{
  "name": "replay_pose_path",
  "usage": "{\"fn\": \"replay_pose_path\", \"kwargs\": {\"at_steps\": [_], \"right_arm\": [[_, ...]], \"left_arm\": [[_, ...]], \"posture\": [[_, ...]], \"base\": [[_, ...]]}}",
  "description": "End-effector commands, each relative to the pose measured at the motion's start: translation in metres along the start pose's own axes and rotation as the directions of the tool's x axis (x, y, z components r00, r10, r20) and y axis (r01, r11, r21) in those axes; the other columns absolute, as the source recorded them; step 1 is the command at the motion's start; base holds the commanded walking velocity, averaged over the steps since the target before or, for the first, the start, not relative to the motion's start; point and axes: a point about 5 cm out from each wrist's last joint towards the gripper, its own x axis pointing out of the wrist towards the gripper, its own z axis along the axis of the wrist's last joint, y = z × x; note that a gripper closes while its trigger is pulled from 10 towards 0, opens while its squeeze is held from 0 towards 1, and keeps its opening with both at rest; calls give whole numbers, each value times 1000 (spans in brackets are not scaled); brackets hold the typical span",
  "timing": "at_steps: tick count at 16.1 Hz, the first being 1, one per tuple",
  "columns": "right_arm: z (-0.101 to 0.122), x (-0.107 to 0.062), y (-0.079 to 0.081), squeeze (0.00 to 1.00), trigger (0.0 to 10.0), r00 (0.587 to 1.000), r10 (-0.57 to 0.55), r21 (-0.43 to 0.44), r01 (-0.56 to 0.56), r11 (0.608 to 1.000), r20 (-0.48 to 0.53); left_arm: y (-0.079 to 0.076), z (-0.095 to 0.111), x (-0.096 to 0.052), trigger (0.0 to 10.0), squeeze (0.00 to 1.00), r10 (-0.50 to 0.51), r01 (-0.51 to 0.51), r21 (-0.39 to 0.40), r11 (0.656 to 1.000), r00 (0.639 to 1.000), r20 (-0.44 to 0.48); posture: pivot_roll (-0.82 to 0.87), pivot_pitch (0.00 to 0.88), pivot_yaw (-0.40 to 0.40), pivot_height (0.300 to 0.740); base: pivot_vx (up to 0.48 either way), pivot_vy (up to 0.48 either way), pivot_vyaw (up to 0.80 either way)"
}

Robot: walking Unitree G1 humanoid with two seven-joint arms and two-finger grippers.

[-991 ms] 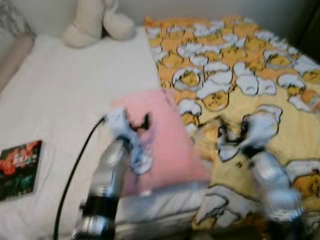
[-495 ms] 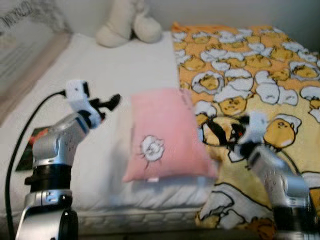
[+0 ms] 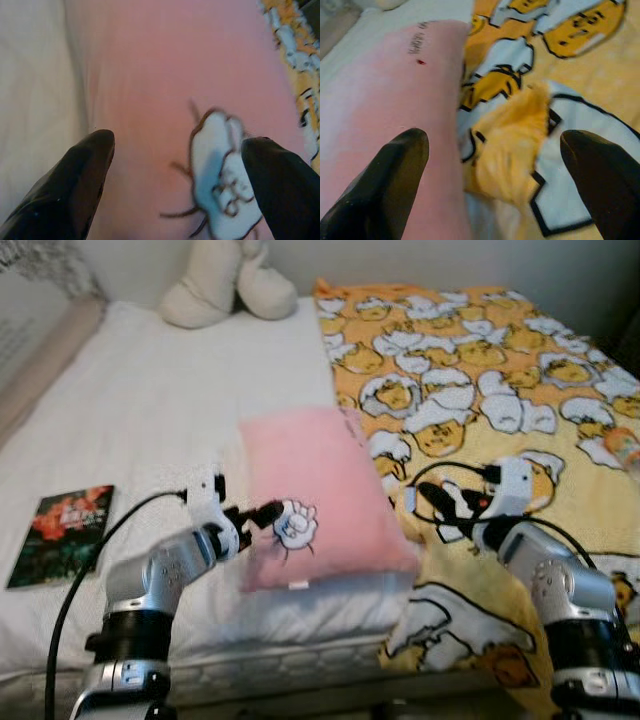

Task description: Clean up the room

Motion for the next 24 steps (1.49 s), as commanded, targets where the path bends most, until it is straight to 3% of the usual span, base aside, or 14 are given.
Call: {"fn": "replay_pose_path", "kwargs": {"at_steps": [1, 3, 7, 11, 14, 15, 18, 22, 23, 24], "right_arm": [[1, 2, -4, 0, 10000, 1000, 6, 17, -7, 1000, 30], [-6, 14, -5, 0, 10000, 999, 20, 22, -21, 1000, 47], [9, 39, 25, 0, 10000, 987, 128, -41, -125, 991, 99], [3, 57, 52, 0, 10000, 979, 186, -4, -186, 982, 83], [9, 55, 49, 0, 10000, 977, 169, -5, -170, 985, 132], [14, 49, 42, 0, 10000, 971, 163, -62, -155, 986, 175], [11, 34, 25, 0, 10000, 968, 127, -96, -108, 989, 216], [-16, 28, 9, 0, 10000, 988, 71, 16, -74, 997, 134], [-23, 31, 6, 0, 10000, 993, 41, 88, -51, 995, 109], [-23, 35, 7, 0, 10000, 995, 31, 106, -42, 993, 99]], "left_arm": [[1, 4, 2, 10000, 0, 18, -18, 0, 1000, 1000, 15], [4, 4, 6, 10000, 0, 50, -50, -7, 999, 999, 21], [11, 10, 5, 10000, 0, 95, -95, -7, 995, 994, 53], [-1, 4, 15, 10000, 0, 62, -62, -3, 998, 996, 66], [-12, 22, 11, 10000, 0, 19, -26, 47, 999, 988, 156], [-15, 36, 4, 10000, 0, 3, -28, 107, 994, 975, 223], [-26, 40, -1, 10000, 0, -35, 1, 138, 990, 970, 240], [-30, 28, 7, 10000, 0, -54, 29, 128, 991, 979, 196], [-31, 22, 19, 10000, 0, -42, 19, 130, 991, 983, 177], [-29, 18, 30, 10000, 0, -21, 0, 127, 992, 986, 165]], "posture": [[-168, 47, 44, 740], [-153, 71, 52, 740], [-136, 85, 53, 740], [-107, 80, 35, 740], [-106, 79, 26, 740], [-110, 77, 26, 740], [-125, 68, 34, 740], [-140, 55, 46, 740], [-142, 51, 50, 740], [-141, 52, 51, 740]], "base": [[0, 0, 0], [0, 0, 0], [0, 0, 0], [0, 0, 0], [0, 0, 0], [0, 0, 0], [0, 0, 0], [0, 0, 0], [0, 0, 0], [0, 0, 0]]}}
